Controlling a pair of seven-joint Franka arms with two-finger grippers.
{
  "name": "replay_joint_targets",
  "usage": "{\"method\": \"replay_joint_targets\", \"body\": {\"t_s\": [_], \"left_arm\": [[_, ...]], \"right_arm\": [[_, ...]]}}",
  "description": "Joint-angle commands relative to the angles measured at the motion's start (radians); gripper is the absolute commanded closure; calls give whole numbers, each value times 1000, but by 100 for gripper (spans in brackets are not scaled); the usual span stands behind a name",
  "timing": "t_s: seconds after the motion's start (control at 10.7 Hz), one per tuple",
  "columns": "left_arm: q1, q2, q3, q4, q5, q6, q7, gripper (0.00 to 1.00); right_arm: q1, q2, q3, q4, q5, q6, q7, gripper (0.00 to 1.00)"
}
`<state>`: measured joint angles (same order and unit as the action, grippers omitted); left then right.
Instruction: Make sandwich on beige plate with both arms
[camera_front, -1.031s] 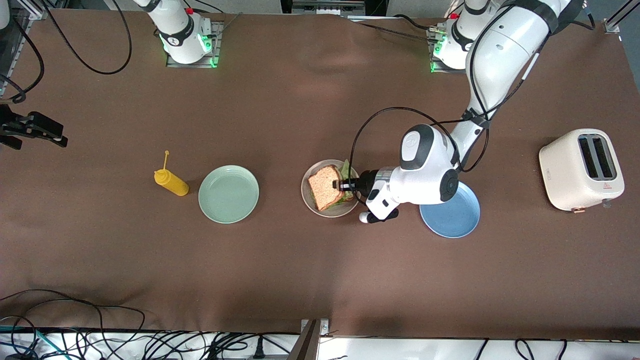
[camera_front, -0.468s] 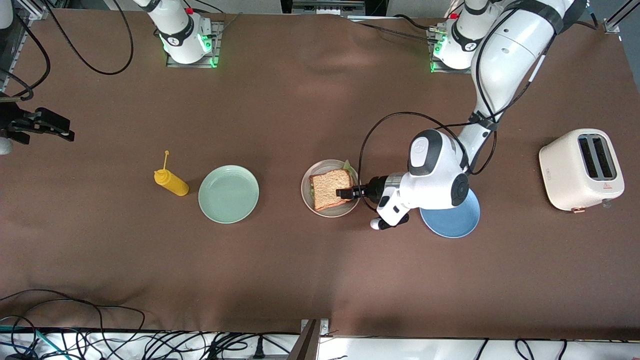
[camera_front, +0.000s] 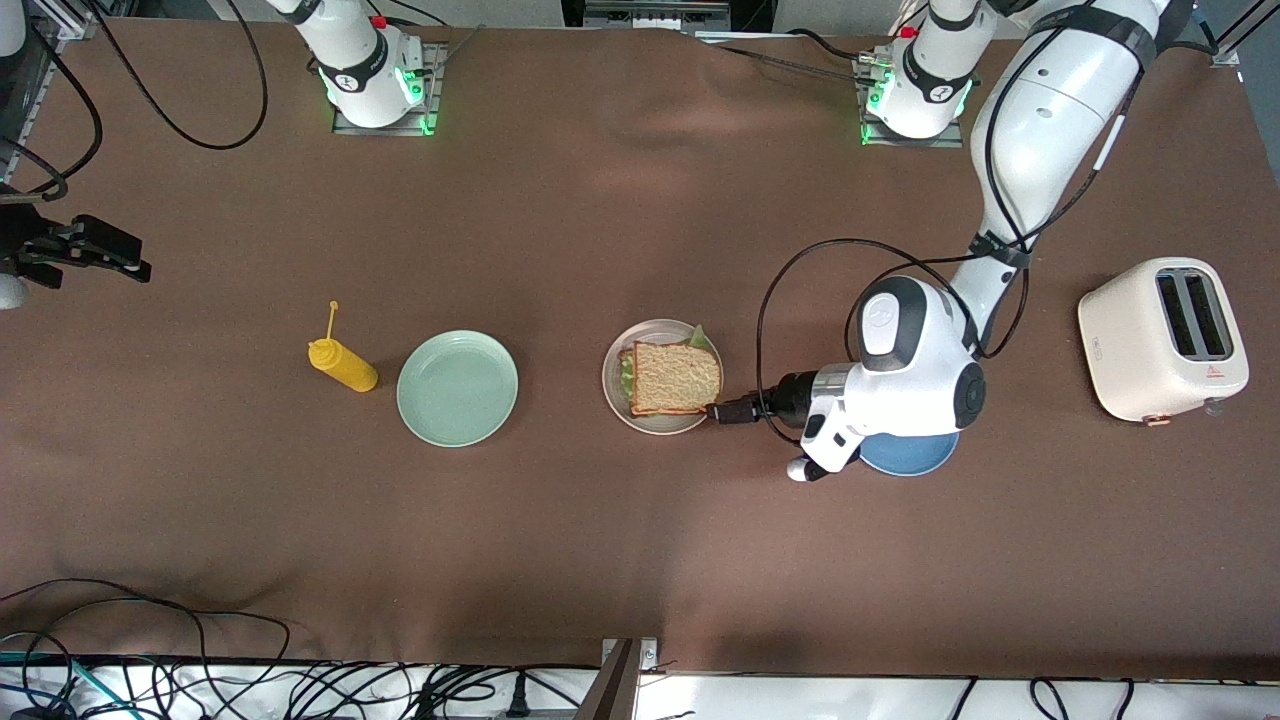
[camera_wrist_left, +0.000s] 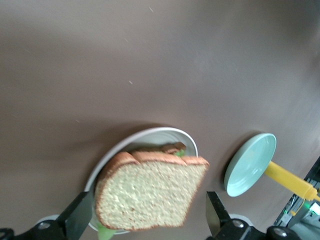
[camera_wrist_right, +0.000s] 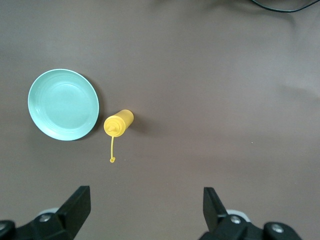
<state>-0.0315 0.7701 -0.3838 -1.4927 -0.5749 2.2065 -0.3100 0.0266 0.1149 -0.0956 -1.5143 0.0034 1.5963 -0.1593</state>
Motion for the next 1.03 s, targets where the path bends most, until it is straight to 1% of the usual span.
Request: {"method": "replay_joint_targets", "body": {"t_s": [0.0,0.09,0.19,0.28,0.37,0.47,0.56,0.66,0.75,0.94], "left_arm": [[5,-40,58,-14,114,-40,-3,0],[21,-63,68,-33,224,-44,-12,0],[59,-89,65,-47,248,-68,-35,0],[71,-125,72,-46,266,-139,-52,0],[97,-167,95,-47,294,-202,-57,0],[129,-205,100,-47,312,-259,-58,0],[163,-242,98,-43,378,-313,-58,0],[176,-283,98,-43,442,-356,-58,0],[195,-314,98,-40,484,-401,-54,0],[261,-369,97,-34,507,-490,32,0]], "right_arm": [[-4,3,3,22,15,-24,7,0],[-4,5,4,22,17,-24,7,0],[-5,5,4,22,18,-26,6,0],[-5,3,4,22,18,-42,7,0],[-5,3,4,22,17,-50,7,0],[-5,3,4,22,17,-67,7,0],[-5,3,2,22,17,-71,7,0],[-7,3,0,22,12,-84,6,0],[-7,3,-1,22,7,-87,6,0],[-8,3,-3,23,7,-87,6,0]]}}
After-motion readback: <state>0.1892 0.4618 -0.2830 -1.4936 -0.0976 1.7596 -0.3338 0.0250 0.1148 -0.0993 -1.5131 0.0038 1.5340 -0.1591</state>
